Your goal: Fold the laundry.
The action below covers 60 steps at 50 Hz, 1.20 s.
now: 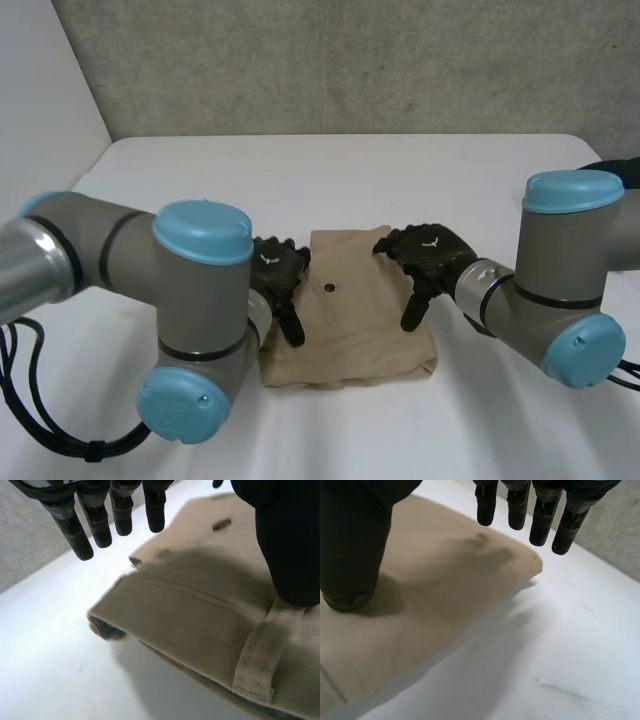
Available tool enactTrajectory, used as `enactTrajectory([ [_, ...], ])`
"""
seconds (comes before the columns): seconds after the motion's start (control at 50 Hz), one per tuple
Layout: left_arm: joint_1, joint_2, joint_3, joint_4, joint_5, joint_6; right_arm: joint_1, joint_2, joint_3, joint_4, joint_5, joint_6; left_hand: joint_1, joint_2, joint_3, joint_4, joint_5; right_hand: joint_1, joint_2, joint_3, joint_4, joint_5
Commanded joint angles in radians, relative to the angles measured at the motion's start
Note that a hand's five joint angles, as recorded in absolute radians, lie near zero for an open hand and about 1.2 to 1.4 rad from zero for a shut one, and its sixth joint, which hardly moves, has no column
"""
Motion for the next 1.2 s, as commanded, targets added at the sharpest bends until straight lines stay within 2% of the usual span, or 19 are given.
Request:
enactTrajectory([
  [0.02, 0.020, 0.203, -0.004, 0.011, 0.002, -0.028, -0.009, -0.228, 0.126, -0.133, 0.120, 0.105, -0.047, -0.032, -0.044, -0.031, -0.029, 0.011, -0.041, -0.042, -0.058, -0.060],
  [0.08, 0.026, 0.271, -0.012, 0.011, 0.004, -0.043, -0.033, -0.274, 0.158, -0.133, 0.203, 0.165, -0.047, -0.032, -0.044, -0.031, -0.029, 0.011, -0.041, -0.042, -0.058, -0.060],
  [0.18, 0.030, 0.332, -0.038, 0.005, 0.040, -0.066, -0.066, -0.321, 0.229, -0.113, 0.248, 0.220, -0.047, -0.032, -0.044, -0.031, -0.029, 0.011, -0.041, -0.042, -0.058, -0.060],
  [0.34, 0.053, 0.394, -0.096, 0.005, 0.091, -0.094, -0.103, -0.335, 0.352, -0.011, 0.205, 0.294, -0.047, -0.032, -0.044, -0.031, -0.029, 0.011, -0.041, -0.042, -0.058, -0.060],
  [0.52, 0.056, 0.394, -0.112, 0.003, 0.093, -0.118, -0.106, -0.323, 0.464, -0.027, 0.030, 0.398, -0.047, -0.032, -0.044, -0.031, -0.029, 0.011, -0.041, -0.042, -0.058, -0.060],
  [0.6, 0.056, 0.392, -0.115, 0.003, 0.093, -0.129, -0.100, -0.288, 0.473, -0.073, 0.004, 0.455, -0.047, -0.032, -0.044, -0.031, -0.029, 0.050, -0.001, -0.002, -0.018, -0.020],
  [0.84, 0.056, 0.394, -0.126, 0.008, 0.094, -0.135, -0.092, -0.189, 0.465, -0.185, 0.051, 0.488, -0.047, -0.032, -0.044, -0.031, -0.029, 0.085, 0.034, 0.033, 0.017, 0.015],
  [0.96, 0.058, 0.392, -0.126, 0.008, 0.094, -0.135, -0.078, -0.215, 0.461, -0.221, 0.107, 0.446, -0.047, -0.032, -0.044, -0.031, -0.029, 0.103, 0.052, 0.051, 0.035, 0.033],
  [1.04, 0.058, 0.392, -0.127, 0.008, 0.094, -0.135, -0.006, -0.294, 0.459, -0.238, 0.104, 0.314, -0.047, -0.032, -0.044, -0.031, -0.029, 0.053, 0.002, 0.001, -0.015, -0.017],
  [1.06, 0.058, 0.392, -0.126, 0.008, 0.094, -0.135, 0.034, -0.307, 0.465, -0.248, 0.104, 0.236, -0.047, -0.032, -0.044, -0.031, -0.029, 0.024, -0.027, -0.028, -0.044, -0.046],
  [1.14, 0.058, 0.392, -0.126, 0.009, 0.093, -0.135, 0.135, -0.298, 0.468, -0.260, 0.117, 0.063, -0.047, -0.032, -0.044, -0.031, -0.029, 0.011, -0.041, -0.042, -0.058, -0.060],
  [1.2, 0.059, 0.392, -0.127, 0.009, 0.093, -0.137, 0.173, -0.281, 0.464, -0.284, 0.119, 0.005, -0.047, -0.032, -0.044, -0.031, -0.029, 0.011, -0.041, -0.042, -0.058, -0.060],
])
